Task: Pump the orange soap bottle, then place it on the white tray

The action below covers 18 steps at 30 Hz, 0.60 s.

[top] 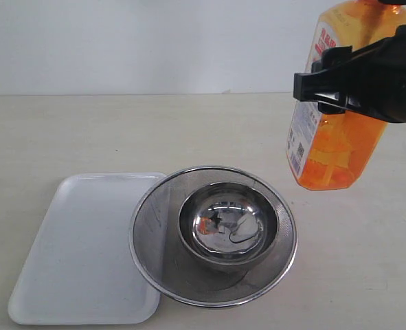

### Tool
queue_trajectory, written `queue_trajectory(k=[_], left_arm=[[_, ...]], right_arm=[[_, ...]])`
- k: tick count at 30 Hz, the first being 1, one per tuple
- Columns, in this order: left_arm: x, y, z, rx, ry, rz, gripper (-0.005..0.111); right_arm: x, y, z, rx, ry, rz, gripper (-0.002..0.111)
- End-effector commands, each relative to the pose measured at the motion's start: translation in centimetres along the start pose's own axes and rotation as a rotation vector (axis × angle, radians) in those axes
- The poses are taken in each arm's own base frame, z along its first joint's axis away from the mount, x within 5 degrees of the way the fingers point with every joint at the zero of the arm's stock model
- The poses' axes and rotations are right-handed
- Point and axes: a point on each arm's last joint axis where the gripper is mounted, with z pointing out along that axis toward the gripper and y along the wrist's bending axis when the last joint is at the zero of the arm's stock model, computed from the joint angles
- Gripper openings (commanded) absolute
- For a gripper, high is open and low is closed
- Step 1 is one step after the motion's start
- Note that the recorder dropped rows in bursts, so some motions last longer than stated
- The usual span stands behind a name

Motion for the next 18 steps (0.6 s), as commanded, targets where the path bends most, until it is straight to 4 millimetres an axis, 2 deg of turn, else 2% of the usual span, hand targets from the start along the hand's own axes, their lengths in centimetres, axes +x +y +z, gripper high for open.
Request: queue_trajectory(k=[1,14,18], left_arm=[[-0.2,0.2,-0.2,-0.011,-0.007,-0.004,0.005],[-0.2,0.2,-0.2,-0.011,-0.007,-0.004,0.005],[-0.2,0.2,-0.2,-0.011,-0.007,-0.004,0.005]], right_arm=[[-1.7,0.3,-0.6,-0.053,-0.062,-0.006,0.0],[-3.5,1.0,-1.0,-0.106,-0.089,0.017,0.0],[-4.0,1.8,-1.2,-0.194,-0.098,0.02,0.0]])
